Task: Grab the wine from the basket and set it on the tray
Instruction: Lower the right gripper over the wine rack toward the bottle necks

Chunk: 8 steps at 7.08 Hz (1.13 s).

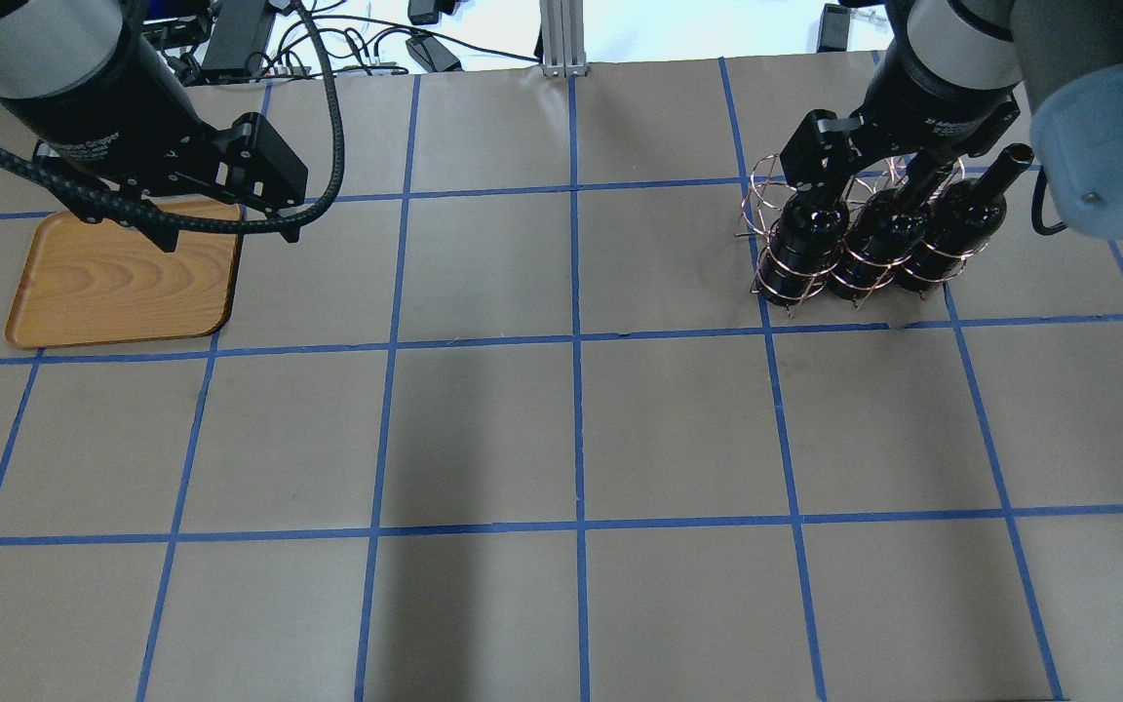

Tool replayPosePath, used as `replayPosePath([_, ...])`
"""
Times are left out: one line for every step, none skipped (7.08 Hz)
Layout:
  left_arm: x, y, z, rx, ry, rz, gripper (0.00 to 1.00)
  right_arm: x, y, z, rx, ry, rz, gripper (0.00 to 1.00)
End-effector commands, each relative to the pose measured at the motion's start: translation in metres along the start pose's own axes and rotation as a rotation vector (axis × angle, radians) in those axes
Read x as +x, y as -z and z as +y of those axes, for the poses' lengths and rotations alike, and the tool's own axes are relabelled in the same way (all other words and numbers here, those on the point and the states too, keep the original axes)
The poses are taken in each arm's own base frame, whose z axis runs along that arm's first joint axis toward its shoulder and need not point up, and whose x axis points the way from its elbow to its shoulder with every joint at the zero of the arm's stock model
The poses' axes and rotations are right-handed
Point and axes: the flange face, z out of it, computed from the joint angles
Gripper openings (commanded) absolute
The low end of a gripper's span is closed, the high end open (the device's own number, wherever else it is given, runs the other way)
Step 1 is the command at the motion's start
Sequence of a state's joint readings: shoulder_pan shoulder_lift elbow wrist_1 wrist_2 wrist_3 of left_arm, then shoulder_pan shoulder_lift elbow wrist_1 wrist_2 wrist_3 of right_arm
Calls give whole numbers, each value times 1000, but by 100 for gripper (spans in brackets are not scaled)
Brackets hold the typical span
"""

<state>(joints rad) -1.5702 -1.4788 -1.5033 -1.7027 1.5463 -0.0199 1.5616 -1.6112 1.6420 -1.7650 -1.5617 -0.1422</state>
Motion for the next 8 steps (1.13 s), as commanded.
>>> replayPosePath([0, 1, 1, 2, -2, 0, 100, 3, 0, 0, -2, 4, 0, 100])
replayPosePath([0, 1, 0, 2, 1, 0, 100, 5, 0, 0, -5, -2, 1, 100])
replayPosePath([0, 1, 1, 2, -1, 0, 100, 6, 1, 1, -9, -4, 4, 100])
replayPosePath([0, 1, 0, 2, 1, 0, 100, 8, 2, 0, -5, -7, 5, 100])
replayPosePath([0, 1, 1, 2, -1, 0, 100, 11, 5, 1, 0, -13, 6, 100])
replayPosePath([0, 1, 0, 2, -1, 0, 100, 12, 6, 0, 4, -15, 7, 100])
replayPosePath([0, 1, 0, 2, 1, 0, 100, 11, 22, 1, 36, -14, 12, 100])
replayPosePath([0, 1, 1, 3, -2, 0, 100, 17, 23, 2, 33, -25, 26, 100])
